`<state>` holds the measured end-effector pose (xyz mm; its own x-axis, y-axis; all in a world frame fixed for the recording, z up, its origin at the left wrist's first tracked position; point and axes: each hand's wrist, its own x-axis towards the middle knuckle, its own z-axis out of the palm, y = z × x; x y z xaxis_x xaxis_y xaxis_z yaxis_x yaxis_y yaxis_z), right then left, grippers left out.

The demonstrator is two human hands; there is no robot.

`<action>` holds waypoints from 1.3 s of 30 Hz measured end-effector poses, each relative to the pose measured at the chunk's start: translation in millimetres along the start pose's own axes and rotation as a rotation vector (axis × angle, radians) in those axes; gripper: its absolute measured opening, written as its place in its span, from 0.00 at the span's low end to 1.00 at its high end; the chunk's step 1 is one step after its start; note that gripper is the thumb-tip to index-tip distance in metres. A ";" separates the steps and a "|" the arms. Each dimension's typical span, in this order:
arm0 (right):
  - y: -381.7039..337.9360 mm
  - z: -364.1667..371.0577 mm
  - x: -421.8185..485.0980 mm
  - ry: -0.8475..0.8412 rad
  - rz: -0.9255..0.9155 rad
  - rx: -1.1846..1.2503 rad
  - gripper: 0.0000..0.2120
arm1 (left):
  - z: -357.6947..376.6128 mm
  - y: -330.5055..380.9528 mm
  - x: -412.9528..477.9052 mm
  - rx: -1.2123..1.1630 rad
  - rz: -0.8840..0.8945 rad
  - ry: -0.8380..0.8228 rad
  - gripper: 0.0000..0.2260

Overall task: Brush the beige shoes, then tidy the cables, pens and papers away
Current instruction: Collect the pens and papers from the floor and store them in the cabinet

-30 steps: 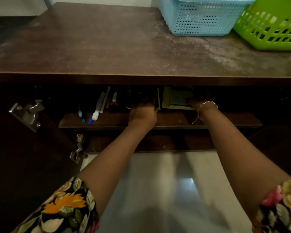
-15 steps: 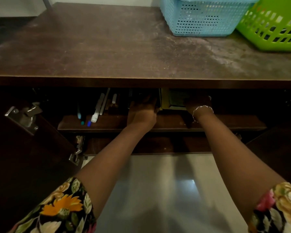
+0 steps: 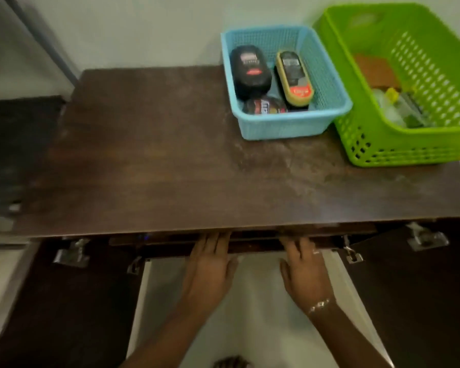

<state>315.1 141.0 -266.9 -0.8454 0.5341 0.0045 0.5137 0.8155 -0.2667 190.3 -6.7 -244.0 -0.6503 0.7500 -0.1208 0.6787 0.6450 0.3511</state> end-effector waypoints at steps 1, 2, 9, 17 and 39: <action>-10.6 -14.7 -12.5 -0.058 -0.036 0.005 0.35 | -13.8 2.2 -15.0 -0.013 -0.019 0.005 0.25; -23.5 -31.4 -21.6 -0.081 -0.057 0.006 0.37 | -31.7 5.4 -30.0 -0.010 -0.039 0.003 0.23; -148.7 -202.2 -73.6 -0.117 -0.163 0.054 0.33 | -206.5 34.9 -144.8 0.070 -0.172 -0.018 0.18; -321.8 -356.7 -122.2 -0.245 -0.345 0.107 0.25 | -390.8 21.6 -297.4 0.028 -0.423 0.125 0.17; -892.7 -211.7 -216.7 -0.627 -1.168 0.031 0.17 | -499.7 -386.4 -658.7 -0.047 -1.265 0.355 0.19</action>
<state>70.6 -655.5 174.2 -0.7133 -0.6729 -0.1959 -0.5533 0.7123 -0.4319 185.8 -823.1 163.9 -0.8826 -0.4485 -0.1414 -0.4694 0.8581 0.2083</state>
